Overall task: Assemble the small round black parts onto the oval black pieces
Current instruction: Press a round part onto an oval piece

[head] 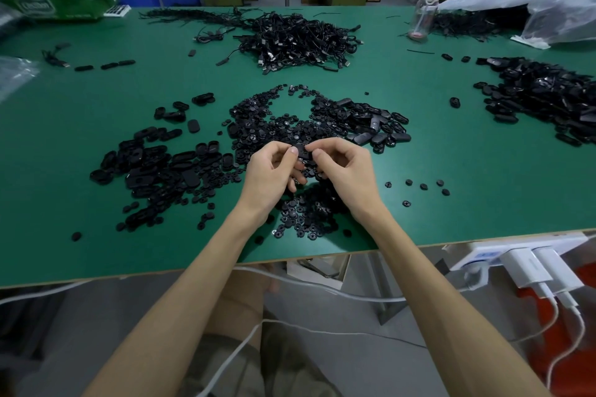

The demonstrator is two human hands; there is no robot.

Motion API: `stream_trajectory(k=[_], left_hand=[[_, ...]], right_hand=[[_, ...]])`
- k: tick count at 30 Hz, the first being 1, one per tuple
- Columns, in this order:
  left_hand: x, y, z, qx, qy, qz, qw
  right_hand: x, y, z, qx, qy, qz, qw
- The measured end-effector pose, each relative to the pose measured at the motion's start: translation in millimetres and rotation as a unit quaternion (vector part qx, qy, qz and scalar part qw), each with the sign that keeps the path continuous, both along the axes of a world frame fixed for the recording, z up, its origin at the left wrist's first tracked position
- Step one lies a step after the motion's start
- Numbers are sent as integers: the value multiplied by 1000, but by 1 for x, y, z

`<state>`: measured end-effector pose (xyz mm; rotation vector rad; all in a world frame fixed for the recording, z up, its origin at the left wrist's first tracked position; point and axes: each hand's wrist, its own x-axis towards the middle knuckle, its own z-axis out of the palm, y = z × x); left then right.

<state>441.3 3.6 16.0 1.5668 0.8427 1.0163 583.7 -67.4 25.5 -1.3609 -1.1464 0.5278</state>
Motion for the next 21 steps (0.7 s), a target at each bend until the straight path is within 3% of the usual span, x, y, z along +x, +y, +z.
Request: stream_trajectory(k=[21], left_hand=[[0, 0, 0, -2, 3, 2, 1000]], right_hand=[[1, 1, 0, 10, 19, -20, 1000]])
